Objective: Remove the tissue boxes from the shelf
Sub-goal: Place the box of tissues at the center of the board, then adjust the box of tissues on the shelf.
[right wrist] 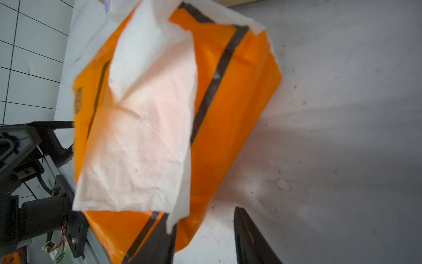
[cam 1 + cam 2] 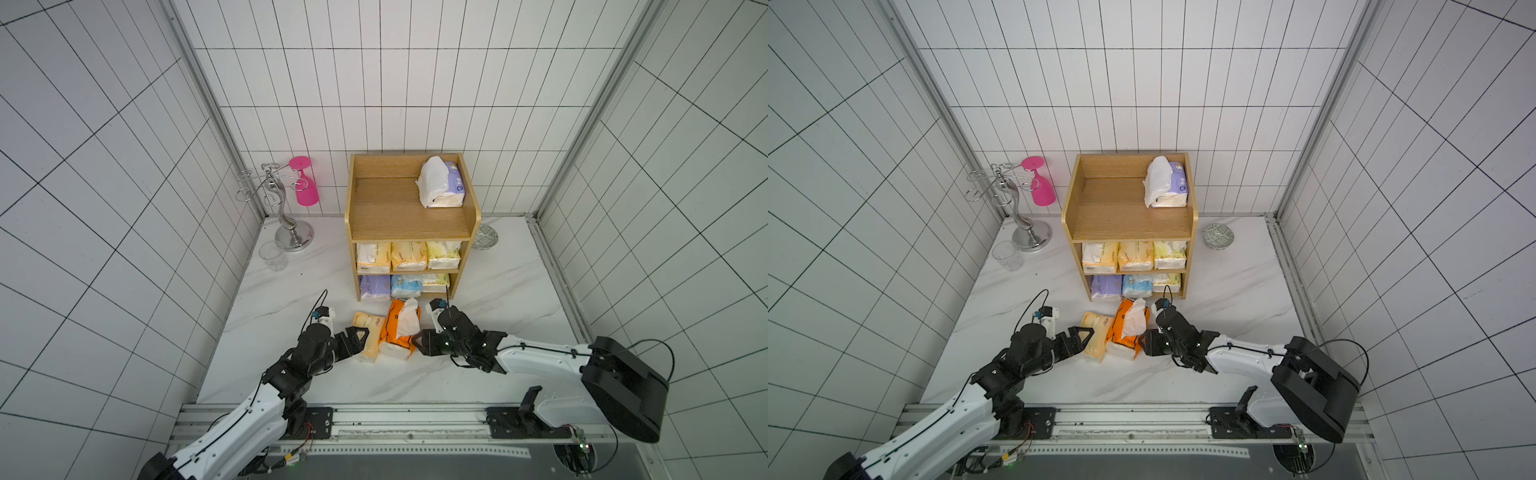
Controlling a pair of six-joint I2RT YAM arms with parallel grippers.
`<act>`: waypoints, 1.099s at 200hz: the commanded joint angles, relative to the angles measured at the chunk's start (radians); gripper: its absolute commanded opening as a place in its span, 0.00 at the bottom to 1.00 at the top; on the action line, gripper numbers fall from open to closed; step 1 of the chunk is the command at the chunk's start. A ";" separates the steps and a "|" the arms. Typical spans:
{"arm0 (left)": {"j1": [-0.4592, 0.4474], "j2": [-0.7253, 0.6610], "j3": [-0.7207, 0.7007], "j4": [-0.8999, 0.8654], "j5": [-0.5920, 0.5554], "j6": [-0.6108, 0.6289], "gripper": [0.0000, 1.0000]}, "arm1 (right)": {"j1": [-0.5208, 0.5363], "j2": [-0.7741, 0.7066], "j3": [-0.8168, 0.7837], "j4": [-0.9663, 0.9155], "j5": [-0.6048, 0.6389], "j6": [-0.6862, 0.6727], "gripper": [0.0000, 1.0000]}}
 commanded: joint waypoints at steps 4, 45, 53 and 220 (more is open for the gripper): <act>-0.009 -0.029 -0.006 -0.005 0.015 -0.015 0.98 | 0.016 0.051 0.052 0.049 -0.024 -0.008 0.45; -0.026 -0.116 0.011 -0.088 -0.014 -0.035 0.98 | 0.020 0.035 0.068 0.000 -0.017 -0.030 0.46; -0.029 -0.142 0.021 -0.110 -0.032 -0.032 0.98 | 0.019 0.010 0.071 -0.036 -0.008 -0.039 0.47; -0.010 0.211 0.575 -0.043 -0.279 0.326 0.98 | 0.011 -0.520 0.572 -0.697 0.419 -0.244 0.61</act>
